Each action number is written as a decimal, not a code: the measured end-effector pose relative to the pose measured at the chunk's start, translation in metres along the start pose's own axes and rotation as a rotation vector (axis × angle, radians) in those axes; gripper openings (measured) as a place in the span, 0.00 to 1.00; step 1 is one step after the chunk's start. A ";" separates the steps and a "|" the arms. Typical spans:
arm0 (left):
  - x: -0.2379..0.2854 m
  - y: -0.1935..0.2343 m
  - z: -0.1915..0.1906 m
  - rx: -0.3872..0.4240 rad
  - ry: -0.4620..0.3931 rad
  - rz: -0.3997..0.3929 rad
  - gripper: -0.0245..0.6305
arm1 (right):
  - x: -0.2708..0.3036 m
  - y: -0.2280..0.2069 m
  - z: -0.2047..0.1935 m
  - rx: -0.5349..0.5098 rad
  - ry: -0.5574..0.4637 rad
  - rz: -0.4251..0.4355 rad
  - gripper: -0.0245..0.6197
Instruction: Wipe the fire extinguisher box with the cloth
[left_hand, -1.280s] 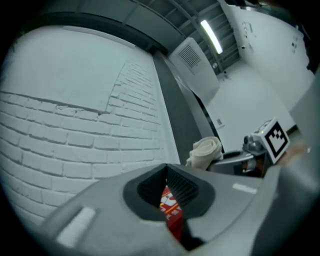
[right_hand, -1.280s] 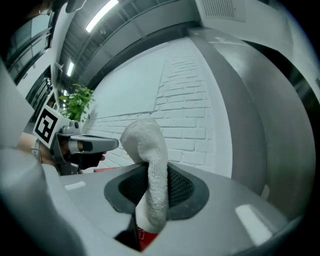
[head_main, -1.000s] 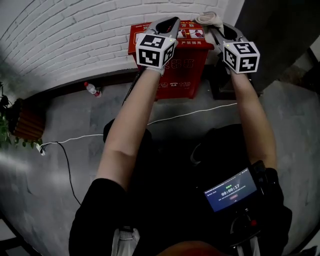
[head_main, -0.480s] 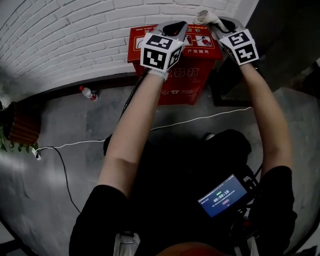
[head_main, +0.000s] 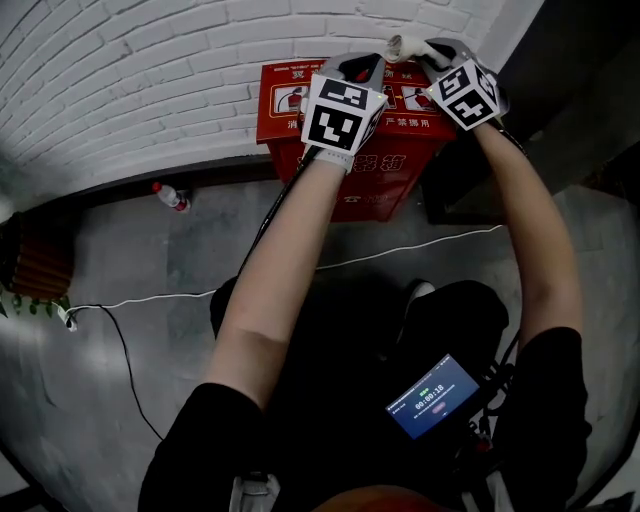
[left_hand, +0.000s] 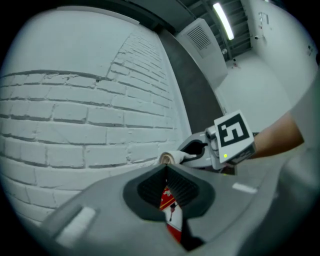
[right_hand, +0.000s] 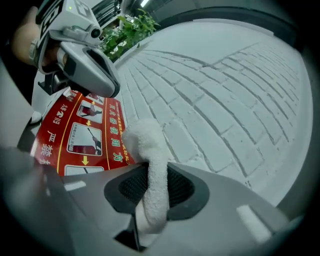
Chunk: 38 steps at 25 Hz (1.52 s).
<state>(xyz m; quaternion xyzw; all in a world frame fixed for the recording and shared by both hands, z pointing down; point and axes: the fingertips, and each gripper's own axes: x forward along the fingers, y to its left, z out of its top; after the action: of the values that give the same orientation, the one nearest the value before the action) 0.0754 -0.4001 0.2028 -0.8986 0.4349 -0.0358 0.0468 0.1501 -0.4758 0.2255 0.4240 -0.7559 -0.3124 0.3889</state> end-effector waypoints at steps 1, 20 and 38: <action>0.002 0.003 -0.001 -0.005 0.005 0.008 0.04 | 0.005 0.002 0.000 -0.031 0.012 0.005 0.18; -0.011 -0.024 -0.018 -0.029 0.054 0.006 0.04 | -0.012 0.085 -0.010 -0.123 0.120 0.412 0.17; -0.050 -0.036 -0.040 0.105 0.095 0.067 0.04 | -0.104 0.140 0.005 -0.125 0.116 0.487 0.17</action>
<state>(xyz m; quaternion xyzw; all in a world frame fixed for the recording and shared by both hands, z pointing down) 0.0682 -0.3403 0.2453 -0.8771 0.4640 -0.0994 0.0744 0.1251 -0.3213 0.3015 0.2218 -0.7915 -0.2306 0.5207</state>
